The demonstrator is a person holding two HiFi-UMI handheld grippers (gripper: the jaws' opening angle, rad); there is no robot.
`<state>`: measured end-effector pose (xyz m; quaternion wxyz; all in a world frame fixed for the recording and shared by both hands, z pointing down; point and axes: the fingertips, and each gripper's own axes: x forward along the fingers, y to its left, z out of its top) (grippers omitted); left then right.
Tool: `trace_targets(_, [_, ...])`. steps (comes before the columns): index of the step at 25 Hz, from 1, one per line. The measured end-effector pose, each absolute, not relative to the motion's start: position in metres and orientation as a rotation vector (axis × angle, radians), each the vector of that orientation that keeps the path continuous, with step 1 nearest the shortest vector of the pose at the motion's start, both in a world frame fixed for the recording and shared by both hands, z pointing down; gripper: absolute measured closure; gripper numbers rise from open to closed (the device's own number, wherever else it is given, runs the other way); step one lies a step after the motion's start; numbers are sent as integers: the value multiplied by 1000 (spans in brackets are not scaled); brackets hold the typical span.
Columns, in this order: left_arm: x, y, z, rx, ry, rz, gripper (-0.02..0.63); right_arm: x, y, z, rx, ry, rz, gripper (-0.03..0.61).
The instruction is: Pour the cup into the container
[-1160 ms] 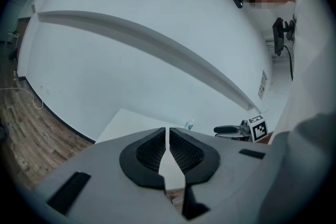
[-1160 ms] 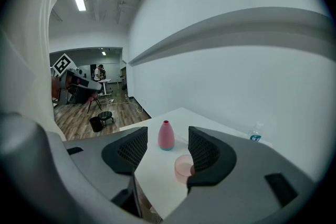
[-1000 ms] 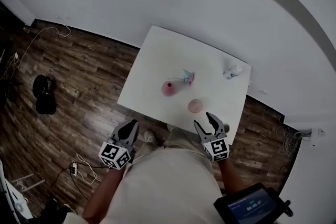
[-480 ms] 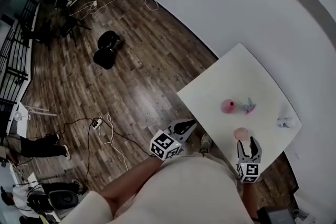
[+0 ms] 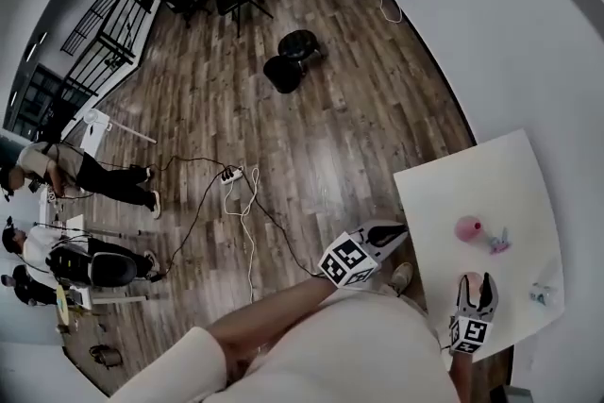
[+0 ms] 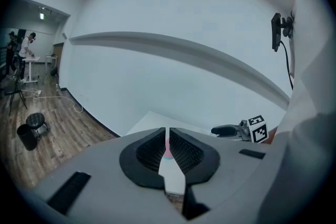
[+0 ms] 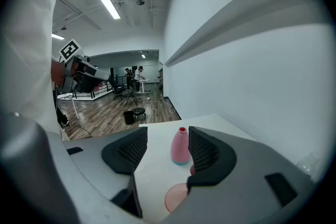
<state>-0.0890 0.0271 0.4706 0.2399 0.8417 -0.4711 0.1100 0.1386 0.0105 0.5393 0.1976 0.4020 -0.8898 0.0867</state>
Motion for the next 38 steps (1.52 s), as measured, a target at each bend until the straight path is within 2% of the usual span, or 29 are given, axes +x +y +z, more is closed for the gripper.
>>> trace_targets(14, [-111,35,481,2195,-1440,324,600,77,-14,551,984,-2606,262,351])
trace_targets(34, [-65,24,501,2262,-1362,390,600,147,-21,589,1061,-2529,254,351])
trace_targets(38, [-44,27,526,2310,-1292,411,600,162,-8,613,1096,-2512,253,351])
